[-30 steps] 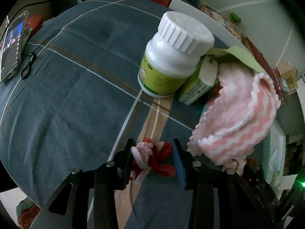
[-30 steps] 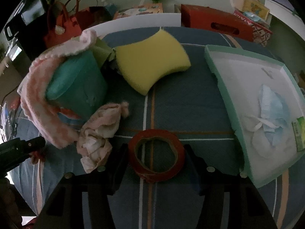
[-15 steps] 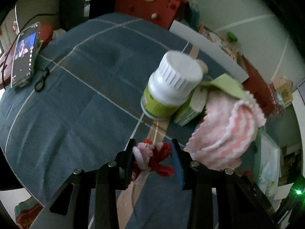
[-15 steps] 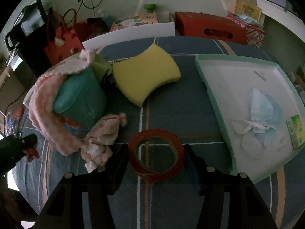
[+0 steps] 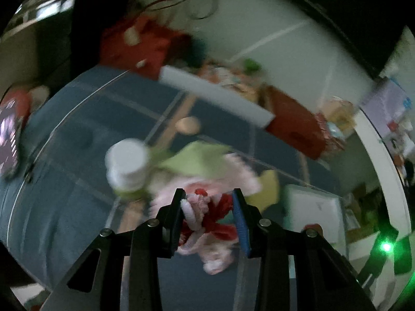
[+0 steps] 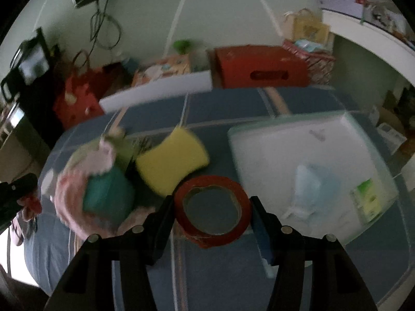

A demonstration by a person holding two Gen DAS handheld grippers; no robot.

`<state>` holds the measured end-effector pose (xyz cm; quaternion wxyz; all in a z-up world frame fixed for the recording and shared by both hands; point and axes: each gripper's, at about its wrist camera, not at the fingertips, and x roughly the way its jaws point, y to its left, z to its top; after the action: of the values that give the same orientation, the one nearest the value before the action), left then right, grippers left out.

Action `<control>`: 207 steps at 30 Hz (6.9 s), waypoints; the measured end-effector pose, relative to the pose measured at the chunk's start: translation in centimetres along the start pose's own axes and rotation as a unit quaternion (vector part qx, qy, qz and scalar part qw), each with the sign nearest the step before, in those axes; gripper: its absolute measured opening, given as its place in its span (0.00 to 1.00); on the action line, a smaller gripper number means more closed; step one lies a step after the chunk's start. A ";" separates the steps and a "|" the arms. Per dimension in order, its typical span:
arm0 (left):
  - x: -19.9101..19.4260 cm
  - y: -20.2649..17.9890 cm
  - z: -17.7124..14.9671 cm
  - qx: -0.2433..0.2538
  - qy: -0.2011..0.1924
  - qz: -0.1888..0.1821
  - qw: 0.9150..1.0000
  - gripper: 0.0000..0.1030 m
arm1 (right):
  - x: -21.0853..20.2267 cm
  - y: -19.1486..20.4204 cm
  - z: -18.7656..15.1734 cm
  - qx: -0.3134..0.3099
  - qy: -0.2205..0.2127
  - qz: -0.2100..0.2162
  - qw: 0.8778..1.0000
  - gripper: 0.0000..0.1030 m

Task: Organize soft objects
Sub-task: 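Carry the hair tie with the left gripper while the right gripper carries the tape roll to the tray, then open the left gripper over the tray while the right gripper drops the tape roll there, then withdraw both grippers from the tray toward the remaining items, then move both grippers over the pink-white striped towel and pale pink cloth, then grasp the pink-white striped towel with the left gripper while the right grasps the pale pink cloth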

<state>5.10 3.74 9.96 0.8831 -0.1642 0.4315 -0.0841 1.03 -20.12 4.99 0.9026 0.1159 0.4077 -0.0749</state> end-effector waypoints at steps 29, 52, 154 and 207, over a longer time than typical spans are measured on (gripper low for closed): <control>16.1 -21.5 -1.7 0.189 0.104 -0.069 0.974 0.36 | 5.2 -18.9 4.1 0.177 0.006 -0.073 0.981 0.58; 22.3 -25.3 -4.9 0.216 0.145 -0.045 0.964 0.58 | 5.9 -21.1 3.9 0.186 0.009 -0.082 0.979 0.62; 7.7 5.2 -1.9 -0.001 0.091 0.066 0.994 0.96 | 8.1 8.5 -4.0 -0.145 0.111 0.055 0.982 1.00; 7.3 4.5 -1.7 -0.017 0.078 -0.047 0.996 0.11 | 10.6 9.6 -4.4 -0.161 0.130 0.105 0.973 0.30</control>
<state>8.27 5.46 2.04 0.8389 -0.1918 0.4923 -0.1307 7.03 -10.11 -4.42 0.8516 0.0197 0.5137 0.1026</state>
